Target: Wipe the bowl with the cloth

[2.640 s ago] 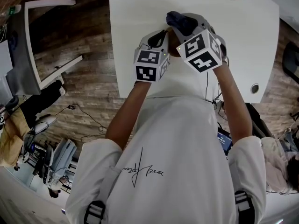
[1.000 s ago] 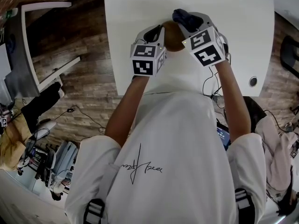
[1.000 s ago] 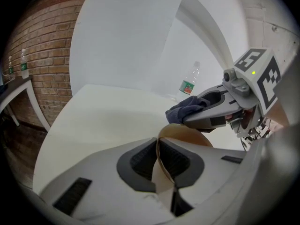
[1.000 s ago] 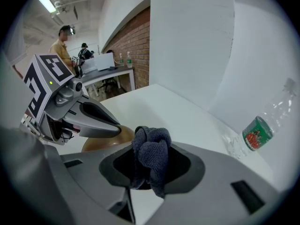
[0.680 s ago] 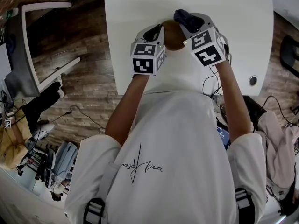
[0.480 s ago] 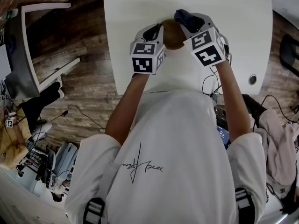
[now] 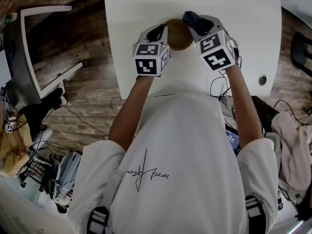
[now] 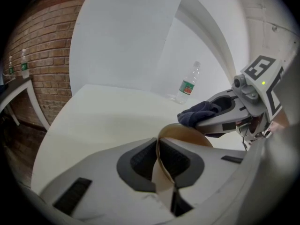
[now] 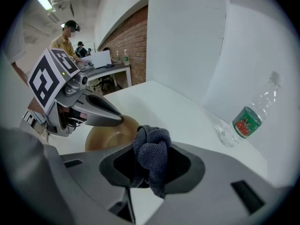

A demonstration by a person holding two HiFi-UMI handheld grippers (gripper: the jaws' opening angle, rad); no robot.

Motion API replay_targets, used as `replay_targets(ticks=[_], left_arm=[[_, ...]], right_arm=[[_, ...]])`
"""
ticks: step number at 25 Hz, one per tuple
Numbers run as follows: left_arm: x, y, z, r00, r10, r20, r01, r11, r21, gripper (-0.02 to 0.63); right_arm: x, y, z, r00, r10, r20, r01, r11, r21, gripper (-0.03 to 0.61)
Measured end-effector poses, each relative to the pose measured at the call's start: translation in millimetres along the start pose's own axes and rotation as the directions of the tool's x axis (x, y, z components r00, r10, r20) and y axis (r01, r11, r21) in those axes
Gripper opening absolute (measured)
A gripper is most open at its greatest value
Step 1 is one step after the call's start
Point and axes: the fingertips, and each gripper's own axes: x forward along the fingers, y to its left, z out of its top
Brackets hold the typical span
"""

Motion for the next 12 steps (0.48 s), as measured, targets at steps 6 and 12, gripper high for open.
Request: replay_targets(ticks=[6, 12], left_arm=[[0.2, 2.8, 0.5, 1.0, 0.002, 0.002, -0.002, 1.0, 0.0, 0.026], [-0.7, -0.4, 2.1, 1.0, 0.006, 0.002, -0.006, 1.0, -0.002, 0.026]], right_arm=[[-3.6, 0.9, -2.2, 1.0, -0.011, -0.016, 0.011, 1.0, 0.026, 0.121], [-9.6, -0.8, -9.6, 1.0, -0.016, -0.018, 0.017, 0.999, 0.033, 0.121]])
